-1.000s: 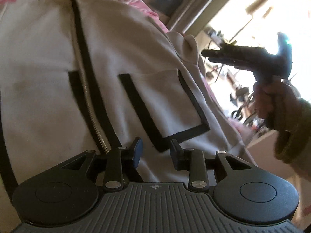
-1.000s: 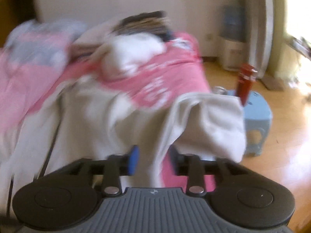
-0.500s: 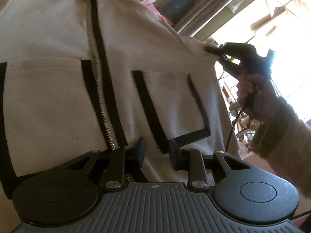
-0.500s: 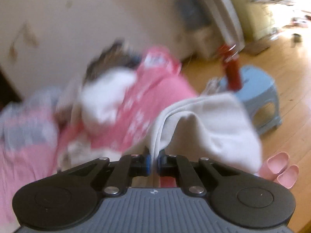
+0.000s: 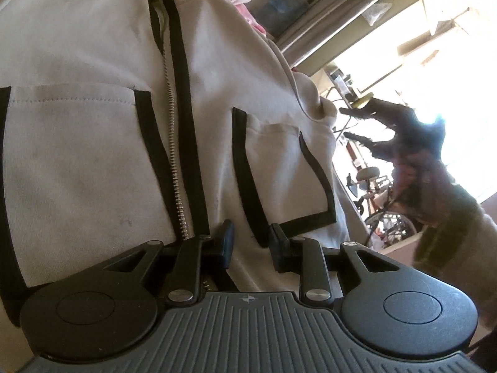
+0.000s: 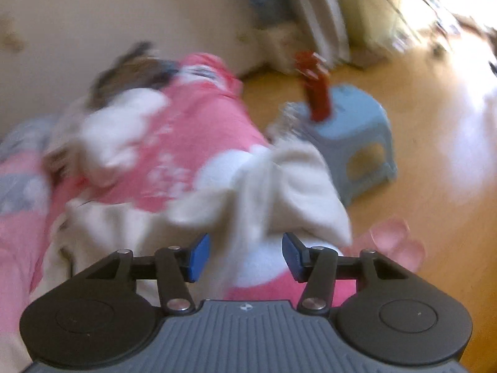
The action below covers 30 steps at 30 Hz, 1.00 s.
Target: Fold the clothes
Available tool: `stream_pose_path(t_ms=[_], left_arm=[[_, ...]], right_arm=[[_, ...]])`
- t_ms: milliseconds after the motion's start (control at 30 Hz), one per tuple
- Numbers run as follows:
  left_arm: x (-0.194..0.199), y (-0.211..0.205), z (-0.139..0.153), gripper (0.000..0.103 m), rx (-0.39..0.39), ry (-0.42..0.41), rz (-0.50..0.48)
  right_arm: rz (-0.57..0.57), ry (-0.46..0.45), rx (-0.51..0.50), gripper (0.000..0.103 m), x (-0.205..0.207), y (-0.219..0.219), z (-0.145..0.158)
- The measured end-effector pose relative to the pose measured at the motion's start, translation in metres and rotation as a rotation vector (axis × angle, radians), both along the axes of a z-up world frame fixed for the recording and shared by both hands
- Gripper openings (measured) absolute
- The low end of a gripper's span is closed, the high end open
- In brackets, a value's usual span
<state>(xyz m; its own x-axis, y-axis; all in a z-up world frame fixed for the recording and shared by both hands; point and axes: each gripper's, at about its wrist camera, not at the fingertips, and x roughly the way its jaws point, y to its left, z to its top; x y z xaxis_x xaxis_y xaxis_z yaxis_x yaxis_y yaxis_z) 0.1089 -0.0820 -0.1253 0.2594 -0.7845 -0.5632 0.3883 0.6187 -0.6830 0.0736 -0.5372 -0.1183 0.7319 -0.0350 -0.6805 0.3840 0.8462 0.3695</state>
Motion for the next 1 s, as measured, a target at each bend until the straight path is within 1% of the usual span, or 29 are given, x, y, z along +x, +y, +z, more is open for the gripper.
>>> stream_pose_path(t_ms=[67, 133, 233, 333, 367, 400, 433, 500, 567, 667, 733, 767, 800, 833, 900, 967, 1000], left_arm=[[0.0, 0.0, -0.001, 0.026, -0.006, 0.001, -0.003], [0.0, 0.0, -0.001, 0.026, -0.009, -0.001, -0.006], [0.0, 0.003, 0.0, 0.026, -0.008, -0.001, -0.008], [0.0, 0.004, 0.001, 0.026, -0.006, 0.002, -0.008], [0.0, 0.004, 0.001, 0.026, -0.006, 0.004, -0.006], [0.0, 0.004, 0.001, 0.026, -0.006, 0.006, -0.004], [0.001, 0.004, 0.001, 0.026, -0.006, 0.008, -0.002], [0.001, 0.005, 0.001, 0.026, -0.008, 0.009, 0.001], [0.0, 0.005, 0.001, 0.026, -0.009, 0.007, 0.003], [-0.001, 0.007, 0.0, 0.026, -0.01, 0.005, 0.004], [-0.002, 0.009, 0.001, 0.026, -0.011, 0.004, 0.004], [-0.002, 0.01, 0.002, 0.026, -0.011, 0.004, 0.002], [-0.002, 0.01, 0.002, 0.026, -0.012, 0.004, 0.002], [-0.002, 0.011, 0.002, 0.026, -0.012, 0.005, 0.003], [-0.002, 0.011, 0.002, 0.026, -0.012, 0.005, 0.003], [-0.003, 0.01, 0.002, 0.026, -0.011, 0.004, 0.004], [-0.003, 0.01, 0.002, 0.026, -0.011, 0.003, 0.004]], right_arm=[[0.12, -0.052, -0.086, 0.054, 0.006, 0.016, 0.019], [0.26, -0.087, -0.19, 0.054, 0.032, 0.03, 0.027], [0.469, -0.031, -0.272, 0.054, 0.088, 0.041, 0.017], [0.688, 0.082, -0.338, 0.053, 0.137, 0.053, -0.004], [0.755, 0.122, -0.357, 0.051, 0.15, 0.058, -0.011], [0.798, 0.152, -0.387, 0.051, 0.158, 0.062, -0.016], [0.85, 0.183, -0.381, 0.051, 0.168, 0.066, -0.02], [0.917, 0.216, -0.332, 0.051, 0.177, 0.068, -0.022], [0.967, 0.224, -0.31, 0.051, 0.184, 0.073, -0.023], [0.958, 0.292, -0.401, 0.049, 0.194, 0.082, -0.038], [0.943, 0.295, -0.394, 0.044, 0.191, 0.082, -0.044], [0.937, 0.295, -0.395, 0.029, 0.19, 0.083, -0.046], [0.94, 0.276, -0.429, 0.005, 0.185, 0.089, -0.043], [0.943, 0.256, -0.464, 0.003, 0.179, 0.095, -0.04], [0.945, 0.2, -0.549, 0.002, 0.169, 0.105, -0.029], [0.9, 0.121, -0.602, 0.001, 0.164, 0.108, -0.014], [0.864, 0.1, -0.631, 0.001, 0.166, 0.106, -0.01]])
